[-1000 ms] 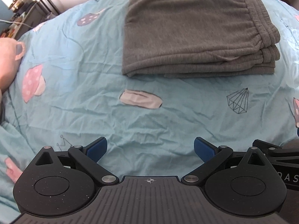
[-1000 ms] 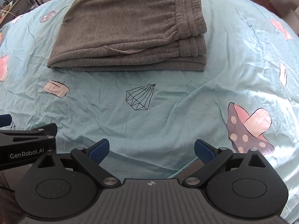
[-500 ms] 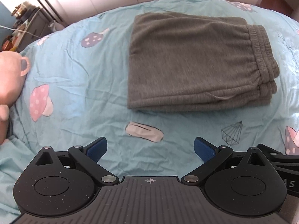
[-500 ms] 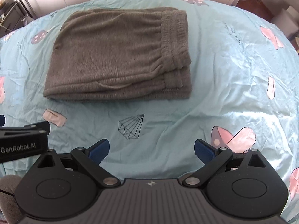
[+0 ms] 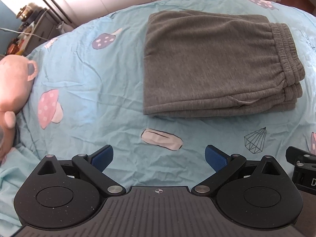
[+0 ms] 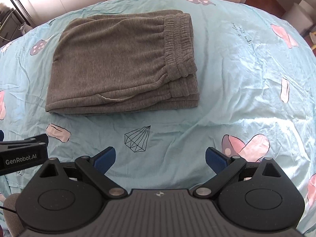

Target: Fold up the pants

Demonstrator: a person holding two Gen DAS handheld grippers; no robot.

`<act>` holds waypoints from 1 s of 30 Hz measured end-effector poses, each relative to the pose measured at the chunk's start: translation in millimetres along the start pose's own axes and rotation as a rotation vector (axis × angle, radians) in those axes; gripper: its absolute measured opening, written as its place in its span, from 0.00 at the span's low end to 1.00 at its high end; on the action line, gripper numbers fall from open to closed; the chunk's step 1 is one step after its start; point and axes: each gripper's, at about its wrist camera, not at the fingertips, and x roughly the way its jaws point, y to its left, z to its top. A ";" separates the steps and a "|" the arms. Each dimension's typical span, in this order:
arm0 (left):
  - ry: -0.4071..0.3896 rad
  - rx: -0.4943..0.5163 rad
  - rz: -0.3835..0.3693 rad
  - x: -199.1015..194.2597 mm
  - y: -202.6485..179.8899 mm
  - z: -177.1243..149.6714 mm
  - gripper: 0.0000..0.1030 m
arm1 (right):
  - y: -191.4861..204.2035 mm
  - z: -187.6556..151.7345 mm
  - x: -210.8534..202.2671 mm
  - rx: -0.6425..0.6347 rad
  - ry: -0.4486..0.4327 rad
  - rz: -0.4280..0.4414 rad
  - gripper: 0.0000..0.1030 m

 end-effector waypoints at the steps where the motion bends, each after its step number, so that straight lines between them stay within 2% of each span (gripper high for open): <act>1: 0.000 0.002 0.001 0.2 -0.4 0.0 0.99 | 0.5 0.0 -0.4 -0.004 -0.003 -0.004 0.95; 30: -0.004 0.011 -0.013 0.0 -7.2 -2.6 0.99 | 2.4 2.2 -0.5 -0.023 -0.014 -0.006 0.95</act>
